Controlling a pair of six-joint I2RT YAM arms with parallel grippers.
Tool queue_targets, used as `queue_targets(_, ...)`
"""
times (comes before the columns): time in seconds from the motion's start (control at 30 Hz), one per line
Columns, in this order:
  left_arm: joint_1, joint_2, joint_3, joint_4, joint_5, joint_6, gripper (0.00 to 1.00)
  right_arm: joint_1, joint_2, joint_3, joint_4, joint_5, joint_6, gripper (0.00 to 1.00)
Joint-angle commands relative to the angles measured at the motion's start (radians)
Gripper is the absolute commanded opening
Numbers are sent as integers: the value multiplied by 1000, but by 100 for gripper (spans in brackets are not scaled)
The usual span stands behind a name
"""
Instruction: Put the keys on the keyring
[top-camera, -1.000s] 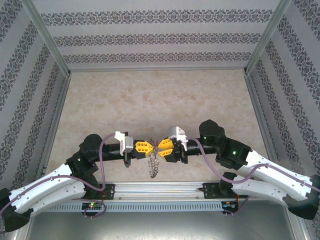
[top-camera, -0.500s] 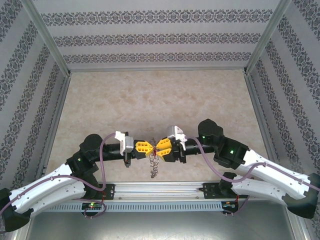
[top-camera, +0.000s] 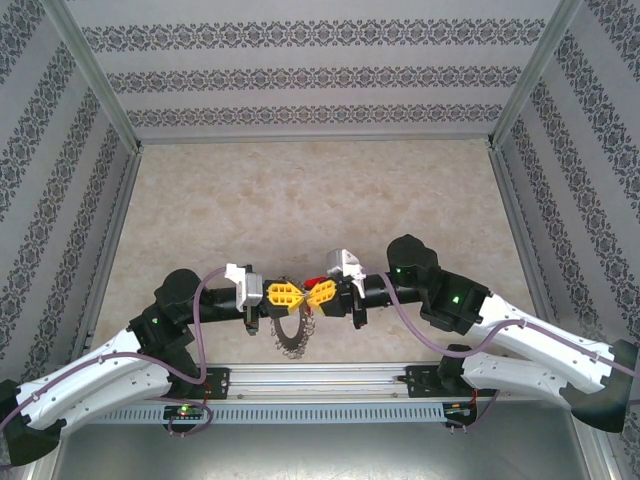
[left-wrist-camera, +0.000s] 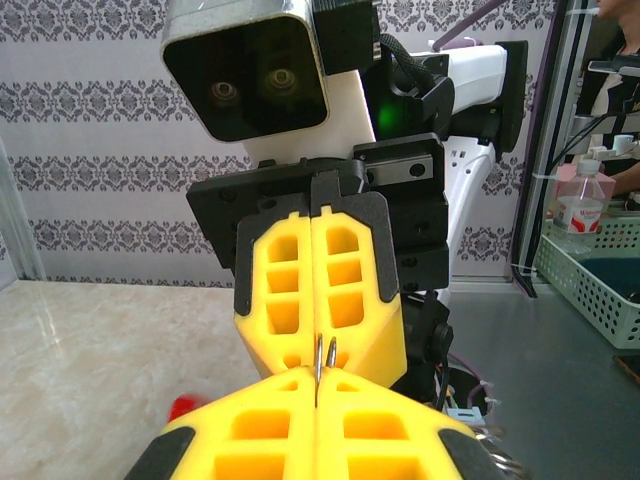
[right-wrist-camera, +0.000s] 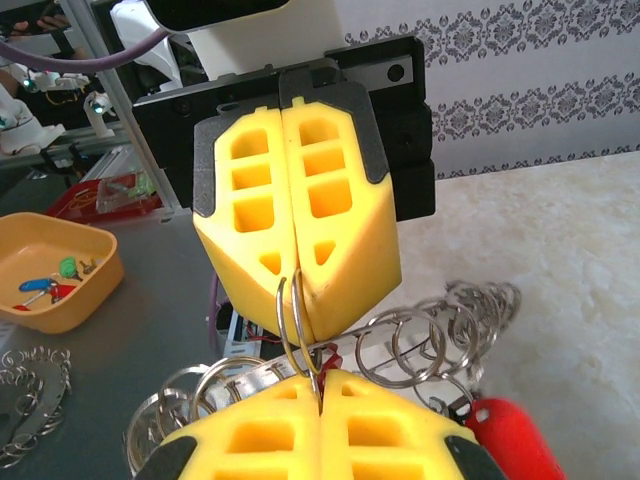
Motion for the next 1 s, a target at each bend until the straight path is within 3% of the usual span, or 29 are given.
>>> queue_targets(0.0,4,-12,40,67,52,8,0,7,24,35,-13,5,-3,13)
queue_targets(0.27,4,-21,40,45,56,16,0,7,-56,47,-42,69,-12,31)
queue_targets(0.43,7,-15,42,45,67,18,0,8,-110,22,-12,73,-22,33)
queue_targets(0.97,10,3,46,67,62,4,0,41,-36,35,36,0,-52,28)
